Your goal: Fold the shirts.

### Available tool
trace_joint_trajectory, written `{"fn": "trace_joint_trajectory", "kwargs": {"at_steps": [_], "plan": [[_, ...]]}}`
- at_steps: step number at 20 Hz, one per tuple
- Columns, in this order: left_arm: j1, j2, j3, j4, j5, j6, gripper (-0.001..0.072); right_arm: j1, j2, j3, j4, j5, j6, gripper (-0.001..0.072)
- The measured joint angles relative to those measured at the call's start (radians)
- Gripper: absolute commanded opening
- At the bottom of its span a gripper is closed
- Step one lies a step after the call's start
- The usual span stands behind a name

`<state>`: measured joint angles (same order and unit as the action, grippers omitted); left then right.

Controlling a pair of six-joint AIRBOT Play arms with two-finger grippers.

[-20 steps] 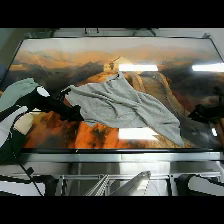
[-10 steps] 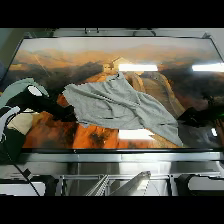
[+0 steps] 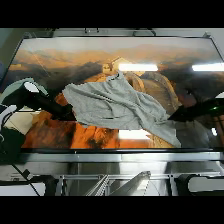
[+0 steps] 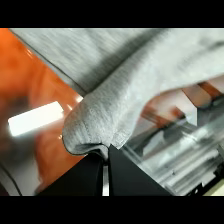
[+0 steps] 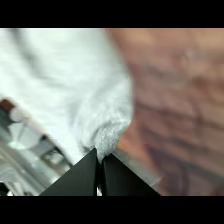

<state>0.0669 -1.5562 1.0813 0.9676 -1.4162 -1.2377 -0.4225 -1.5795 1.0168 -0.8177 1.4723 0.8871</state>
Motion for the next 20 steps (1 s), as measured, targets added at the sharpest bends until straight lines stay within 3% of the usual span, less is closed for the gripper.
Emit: {"fn": "trace_joint_trajectory", "kwargs": {"at_steps": [5,10,15,18,20], "plan": [[0.041,0.212,0.142,-0.089,-0.118,-0.003,0.0021,-0.153,0.232,0.232,0.312,0.113,-0.010,0.0016],[0.190,0.519,0.412,-0.284,-0.051,-0.003,0.0021,-0.381,0.542,0.425,0.708,0.062,-0.005,0.0017],[0.489,0.748,0.664,-0.349,-0.006,0.001,0.0021,-0.457,0.681,0.570,0.879,-0.021,-0.007,0.0017],[0.630,0.753,0.741,-0.412,-0.074,0.017,0.0021,-0.464,0.699,0.618,0.874,-0.026,0.008,0.0018],[0.639,0.707,0.764,-0.448,-0.111,0.020,0.0021,-0.433,0.697,0.620,0.796,-0.019,0.026,0.0018]]}}
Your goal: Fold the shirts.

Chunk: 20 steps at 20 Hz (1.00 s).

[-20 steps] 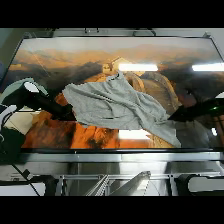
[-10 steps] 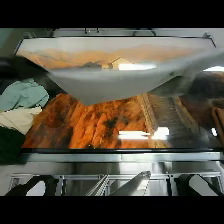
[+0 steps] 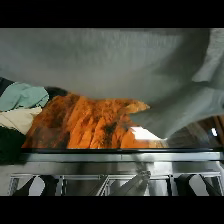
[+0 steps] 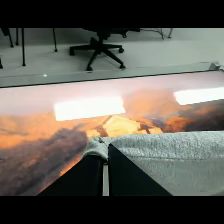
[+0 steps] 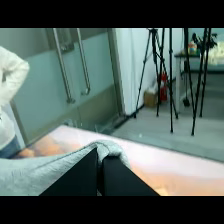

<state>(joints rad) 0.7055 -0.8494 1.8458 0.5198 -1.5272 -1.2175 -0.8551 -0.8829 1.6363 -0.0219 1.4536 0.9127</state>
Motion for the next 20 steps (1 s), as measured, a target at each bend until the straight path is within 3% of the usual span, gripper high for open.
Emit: {"fn": "trace_joint_trajectory", "kwargs": {"at_steps": [4,10,12,16,20], "plan": [[-0.167,-0.182,-0.012,0.020,-0.057,0.019,0.0021,0.200,-0.024,-0.114,-0.225,-0.068,0.006,0.0018],[-0.437,-0.607,-0.061,0.241,0.006,0.040,0.0008,0.487,-0.247,-0.357,-0.478,-0.396,-0.036,0.0017],[-0.480,-0.800,-0.007,0.280,0.016,0.042,0.0002,0.533,-0.399,-0.387,-0.475,-0.488,-0.071,0.0016],[-0.518,-1.115,0.167,0.298,0.038,0.021,0.0014,0.547,-0.671,-0.368,-0.320,-0.570,-0.181,0.0017],[-0.518,-1.212,0.202,0.208,0.106,0.034,0.0013,0.516,-0.816,-0.283,-0.232,-0.534,-0.253,0.0017]]}}
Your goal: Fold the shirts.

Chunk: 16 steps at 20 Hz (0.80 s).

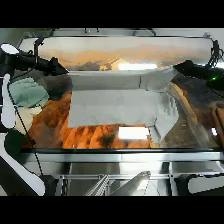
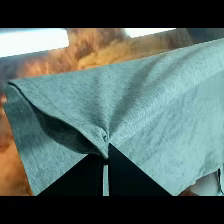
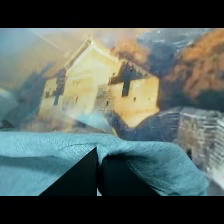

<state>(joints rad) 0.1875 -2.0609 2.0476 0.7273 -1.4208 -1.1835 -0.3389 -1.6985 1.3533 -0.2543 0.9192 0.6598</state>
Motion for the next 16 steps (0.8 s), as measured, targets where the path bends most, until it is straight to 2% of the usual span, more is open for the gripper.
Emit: {"fn": "trace_joint_trajectory", "kwargs": {"at_steps": [3,9,10,11,12,13,14,16], "plan": [[-0.002,-0.017,-0.050,-0.034,0.016,0.015,0.0011,-0.025,-0.045,0.025,-0.040,0.065,-0.025,0.0017],[-0.029,-0.048,-0.156,-0.011,0.016,0.022,0.0003,-0.047,-0.121,0.001,-0.248,0.187,-0.025,0.0020],[-0.029,-0.051,-0.172,-0.005,0.020,0.022,0.0012,-0.048,-0.132,-0.008,-0.267,0.196,-0.025,0.0072],[-0.028,-0.053,-0.183,0.000,0.023,0.022,0.0168,-0.048,-0.140,-0.014,-0.282,0.209,-0.025,0.0230],[-0.024,-0.054,-0.186,0.003,0.014,0.022,0.0422,-0.051,-0.143,-0.018,-0.298,0.224,-0.025,0.0308],[-0.015,-0.054,-0.179,0.005,-0.007,0.013,0.0712,-0.055,-0.142,-0.019,-0.313,0.243,-0.014,0.0370],[-0.003,-0.055,-0.163,0.008,-0.033,-0.003,0.0711,-0.062,-0.134,-0.017,-0.333,0.263,0.004,0.0436],[0.031,-0.055,-0.115,0.010,-0.105,-0.051,0.0710,-0.089,-0.095,-0.011,-0.385,0.303,0.055,0.0465]]}}
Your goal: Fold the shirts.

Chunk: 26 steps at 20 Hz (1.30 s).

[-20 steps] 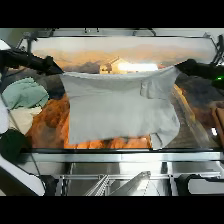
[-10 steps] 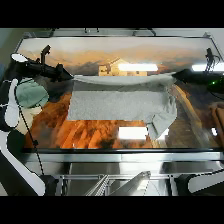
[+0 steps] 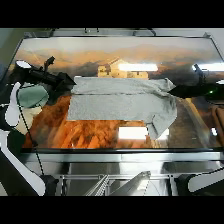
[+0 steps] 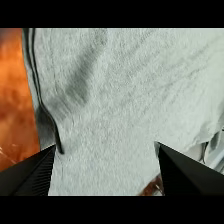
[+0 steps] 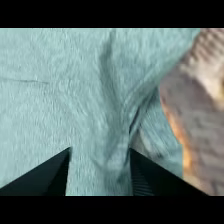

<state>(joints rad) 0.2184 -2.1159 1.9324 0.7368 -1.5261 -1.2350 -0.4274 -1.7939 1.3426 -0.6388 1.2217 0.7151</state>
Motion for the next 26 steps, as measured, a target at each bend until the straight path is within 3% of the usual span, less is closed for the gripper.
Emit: {"fn": "trace_joint_trajectory", "kwargs": {"at_steps": [5,12,13,15,16,17,18,21,22,23,26], "plan": [[0.063,0.060,-0.081,0.052,-0.173,-0.093,0.0709,-0.074,0.119,-0.090,-0.198,0.103,0.131,0.0461],[0.027,0.149,-0.420,0.203,-0.139,-0.091,0.0688,-0.082,0.187,-0.360,-0.239,0.076,0.164,0.0460],[0.014,0.154,-0.446,0.201,-0.135,-0.089,0.0589,-0.079,0.189,-0.374,-0.233,0.073,0.165,0.0461],[-0.015,0.156,-0.482,0.201,-0.116,-0.080,0.0552,-0.074,0.191,-0.392,-0.218,0.063,0.167,0.0461],[-0.030,0.158,-0.493,0.203,-0.107,-0.075,0.0420,-0.073,0.191,-0.397,-0.207,0.058,0.167,0.0461],[-0.044,0.159,-0.500,0.215,-0.090,-0.072,0.0088,-0.071,0.191,-0.402,-0.197,0.055,0.167,0.0461],[-0.059,0.156,-0.507,0.224,-0.068,-0.065,0.0020,-0.071,0.191,-0.405,-0.189,0.053,0.168,0.0461],[-0.098,0.156,-0.516,0.211,-0.051,-0.034,0.0021,-0.069,0.191,-0.410,-0.174,0.047,0.174,0.0459],[-0.106,0.156,-0.517,0.201,-0.047,-0.023,0.0020,-0.069,0.191,-0.411,-0.170,0.047,0.174,0.0437],[-0.110,0.156,-0.518,0.186,-0.043,-0.014,0.0021,-0.068,0.191,-0.413,-0.170,0.049,0.174,0.0355],[-0.110,0.156,-0.520,0.142,-0.040,0.000,0.0021,-0.068,0.190,-0.424,-0.202,0.112,0.171,0.0345]]}}
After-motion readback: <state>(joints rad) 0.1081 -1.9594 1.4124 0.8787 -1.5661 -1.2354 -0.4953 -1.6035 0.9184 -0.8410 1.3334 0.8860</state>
